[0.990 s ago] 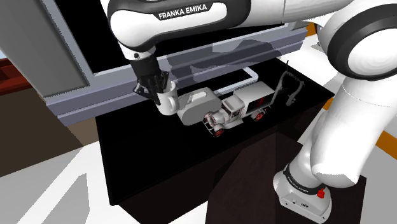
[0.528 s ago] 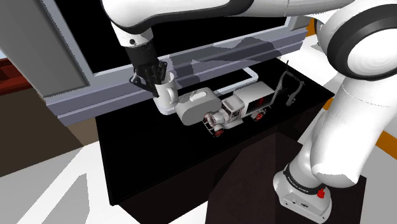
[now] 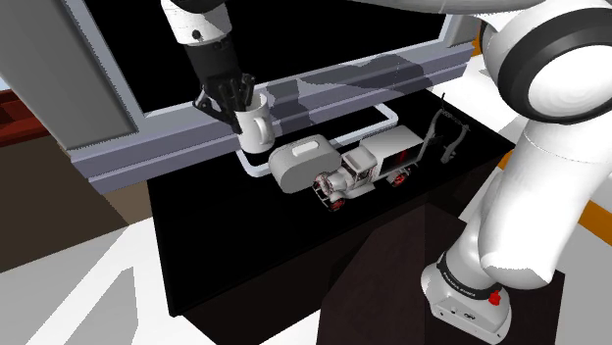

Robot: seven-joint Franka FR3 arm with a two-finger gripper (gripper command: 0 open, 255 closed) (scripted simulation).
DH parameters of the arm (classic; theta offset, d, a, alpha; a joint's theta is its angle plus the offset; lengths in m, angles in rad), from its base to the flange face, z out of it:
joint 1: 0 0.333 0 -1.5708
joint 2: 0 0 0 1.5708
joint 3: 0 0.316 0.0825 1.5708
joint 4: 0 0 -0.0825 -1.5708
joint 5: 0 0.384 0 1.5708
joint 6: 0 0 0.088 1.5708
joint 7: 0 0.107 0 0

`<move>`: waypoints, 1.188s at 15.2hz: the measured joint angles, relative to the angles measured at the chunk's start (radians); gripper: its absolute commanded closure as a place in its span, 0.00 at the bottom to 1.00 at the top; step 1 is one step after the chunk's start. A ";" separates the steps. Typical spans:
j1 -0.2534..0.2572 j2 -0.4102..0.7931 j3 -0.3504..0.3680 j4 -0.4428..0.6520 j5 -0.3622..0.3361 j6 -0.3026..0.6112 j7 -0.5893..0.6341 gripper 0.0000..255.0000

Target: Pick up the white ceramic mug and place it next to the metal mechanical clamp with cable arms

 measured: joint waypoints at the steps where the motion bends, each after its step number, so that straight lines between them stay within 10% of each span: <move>1: 0.001 0.004 0.000 0.017 -0.001 -0.013 0.001 1.00; 4: 0.004 0.020 0.002 0.074 -0.004 -0.054 0.005 1.00; 18: -0.149 -0.312 -0.145 -0.319 0.000 0.007 -0.295 1.00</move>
